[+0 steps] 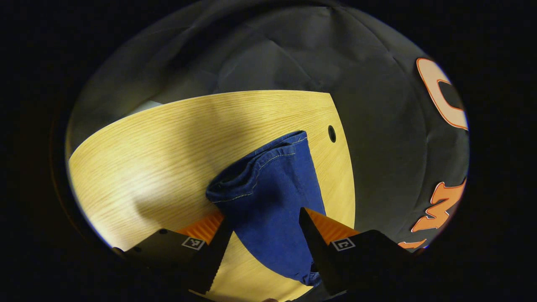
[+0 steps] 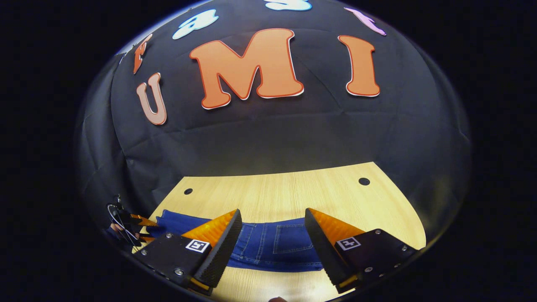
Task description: Grasp the waist and the cuffs of the jeans and fold them to make the two legs overlap; first hold the waist and fold one-third of the jeans toward the cuffs, then hold the cuffs and fold the remaining one-third in the same direction to finish folding.
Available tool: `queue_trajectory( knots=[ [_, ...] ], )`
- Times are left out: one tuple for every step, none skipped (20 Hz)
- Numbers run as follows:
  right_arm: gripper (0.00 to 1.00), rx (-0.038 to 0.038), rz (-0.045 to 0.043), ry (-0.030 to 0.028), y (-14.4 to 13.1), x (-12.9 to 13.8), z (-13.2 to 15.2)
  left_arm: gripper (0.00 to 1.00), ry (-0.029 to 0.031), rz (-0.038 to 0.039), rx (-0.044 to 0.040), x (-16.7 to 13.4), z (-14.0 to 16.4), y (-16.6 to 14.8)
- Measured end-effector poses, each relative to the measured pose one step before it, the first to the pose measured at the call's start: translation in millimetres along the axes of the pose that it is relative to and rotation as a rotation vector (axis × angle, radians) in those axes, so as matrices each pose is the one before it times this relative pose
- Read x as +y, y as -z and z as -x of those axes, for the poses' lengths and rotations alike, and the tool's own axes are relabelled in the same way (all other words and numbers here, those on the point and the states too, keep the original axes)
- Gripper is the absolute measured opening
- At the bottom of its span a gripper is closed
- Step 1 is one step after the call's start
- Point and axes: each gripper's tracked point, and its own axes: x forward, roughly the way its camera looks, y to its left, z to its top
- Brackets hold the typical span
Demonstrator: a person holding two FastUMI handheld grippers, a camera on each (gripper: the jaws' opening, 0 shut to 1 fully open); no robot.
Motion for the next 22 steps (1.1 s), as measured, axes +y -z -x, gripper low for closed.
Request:
queue_trajectory(
  knots=[
    [0.95,0.00175,0.00562,0.00192,-0.22,-1.06,2.25,0.92,0.0125,-0.00489,0.00621,-2.66,-3.86,-0.46],
    [0.95,0.00131,0.00343,0.0063,0.13,-2.86,0.47,0.85,0.00754,0.00895,0.00467,-1.42,-4.34,-1.06],
    [0.95,0.00337,0.0003,0.00369,0.88,-1.73,1.34,0.75,0.00252,0.01416,0.00195,1.97,-6.67,0.53],
    [0.95,0.0005,-0.00297,0.0087,0.12,-3.17,1.55,0.59,0.01505,0.0306,-0.00177,0.92,-5.43,-0.82],
    [0.95,-0.00129,-0.00719,-0.00445,-0.69,1.85,-0.1,0.43,0.04174,0.02686,0.00351,-3.74,-2.42,0.46],
    [0.95,0.00129,-0.00485,0.0061,0.15,-1.98,-0.11,0.45,0.01906,0.02422,-0.00913,0.79,-0.21,-1.46],
    [0.95,0.00451,-0.00015,0.00117,1.0,-0.3,0.36,0.34,-0.00745,0.02023,0.00259,9.04,-4.62,-0.43],
    [0.94,0.00762,0.00236,0.00892,1.58,-1.89,-0.27,0.24,0.03067,0.01473,-0.00913,-1.65,-2.11,-0.85],
    [0.95,0.00132,0.00093,0.00348,0.08,0.27,-0.15,0.13,0.0057,-0.01894,-0.01012,0.83,-1.83,-0.46],
    [0.95,0.0036,-0.00314,0.00141,0.2,0.34,-0.26,0.13,0.00156,-0.01415,-0.00665,-0.62,12.28,-0.25],
    [0.95,0.00315,-0.00418,0.00293,1.54,-1.6,0.64,0.07,-0.00691,-0.06072,-0.00953,-1.49,-9.29,2.95],
    [0.95,0.00457,-0.00186,-0.00941,1.2,1.86,-0.15,0.07,-0.02562,-0.04759,-0.01714,0.59,-0.05,2.44],
    [0.94,0.00718,0.00377,0.00501,1.59,-3.62,-0.49,0.03,-0.02267,-0.05823,-0.00842,-1.69,4.11,-2.88],
    [0.95,0.00256,0.00343,-0.00086,0.51,0.2,0.82,0.04,0.0021,-0.03645,-0.02306,-6.74,3.65,-2.58],
    [0.95,-0.00209,0.0012,0.00272,-1.36,-0.55,0.31,0.04,0.00894,-0.03347,-0.02736,-10.1,5.14,-5.89],
    [0.95,-0.00425,0.0001,-0.00049,-1.41,0.95,0.18,0.04,0.01783,-0.03233,-0.02412,-10.55,8.06,0.89],
    [0.95,-0.00572,0.00069,0.00322,-1.7,-0.85,0.04,0.04,0.00564,-0.03636,-0.01839,-10.03,9.55,-1.45],
    [0.95,-0.00632,0.0001,0.0032,-1.29,-1.11,-0.4,0.03,0.0025,-0.04387,-0.01188,-8.05,10.22,-3.08],
    [0.95,-0.00213,-0.00157,0.00181,-0.58,0.15,1.59,0.03,0.01052,-0.04035,-0.01254,-12.99,7.65,-1.12],
    [0.95,-0.00772,-0.00203,0.00572,-2.43,-1.71,1.08,0.03,0.02036,-0.03273,-0.01219,-15.83,6.41,-2.99],
    [0.95,-0.00377,-0.00548,-0.00275,-2.56,-1.67,-0.06,0.03,0.01534,-0.03244,-0.01728,-12.62,5.68,-3.22],
    [0.95,-0.00246,-0.00538,0.00254,-2.45,-3.97,0.19,0.03,0.02243,-0.03184,-0.00956,-14.75,6.97,-0.74]
  ],
)
